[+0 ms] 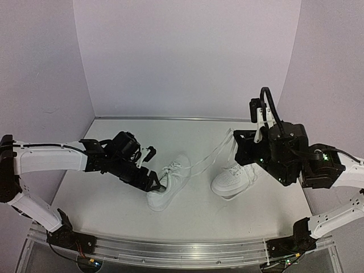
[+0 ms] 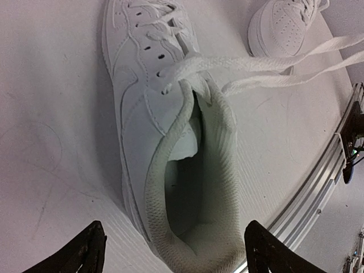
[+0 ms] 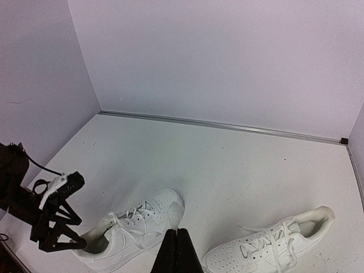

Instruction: Tie the shoes

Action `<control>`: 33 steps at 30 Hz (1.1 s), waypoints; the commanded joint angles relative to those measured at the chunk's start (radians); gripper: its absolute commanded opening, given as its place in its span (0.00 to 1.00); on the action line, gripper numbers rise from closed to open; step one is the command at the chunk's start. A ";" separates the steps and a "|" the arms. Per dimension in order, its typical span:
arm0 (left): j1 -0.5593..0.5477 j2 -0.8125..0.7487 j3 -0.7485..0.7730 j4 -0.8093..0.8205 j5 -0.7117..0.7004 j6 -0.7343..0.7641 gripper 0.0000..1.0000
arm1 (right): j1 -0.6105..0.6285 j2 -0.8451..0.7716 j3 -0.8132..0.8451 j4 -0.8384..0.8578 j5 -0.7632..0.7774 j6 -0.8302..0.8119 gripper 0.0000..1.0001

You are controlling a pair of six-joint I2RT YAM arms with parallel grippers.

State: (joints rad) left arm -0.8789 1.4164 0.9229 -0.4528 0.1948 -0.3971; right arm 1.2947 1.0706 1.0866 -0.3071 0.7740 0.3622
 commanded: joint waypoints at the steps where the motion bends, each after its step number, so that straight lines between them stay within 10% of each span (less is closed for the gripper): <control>1: -0.008 0.014 -0.046 0.227 0.156 -0.069 0.81 | -0.015 0.013 0.062 0.009 0.040 -0.025 0.00; 11: -0.118 0.084 0.027 0.343 0.244 -0.068 0.72 | -0.051 0.063 0.122 0.024 0.000 -0.070 0.00; 24: -0.065 -0.133 0.155 0.114 0.002 0.119 0.82 | -0.063 0.111 0.156 0.072 -0.333 -0.218 0.00; 33: -0.065 -0.087 0.274 0.165 0.153 0.277 0.77 | -0.063 0.152 0.196 0.079 -0.506 -0.284 0.00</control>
State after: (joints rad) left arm -0.9421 1.3151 1.1406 -0.3196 0.2654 -0.2243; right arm 1.2331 1.2231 1.2312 -0.2643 0.3700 0.1210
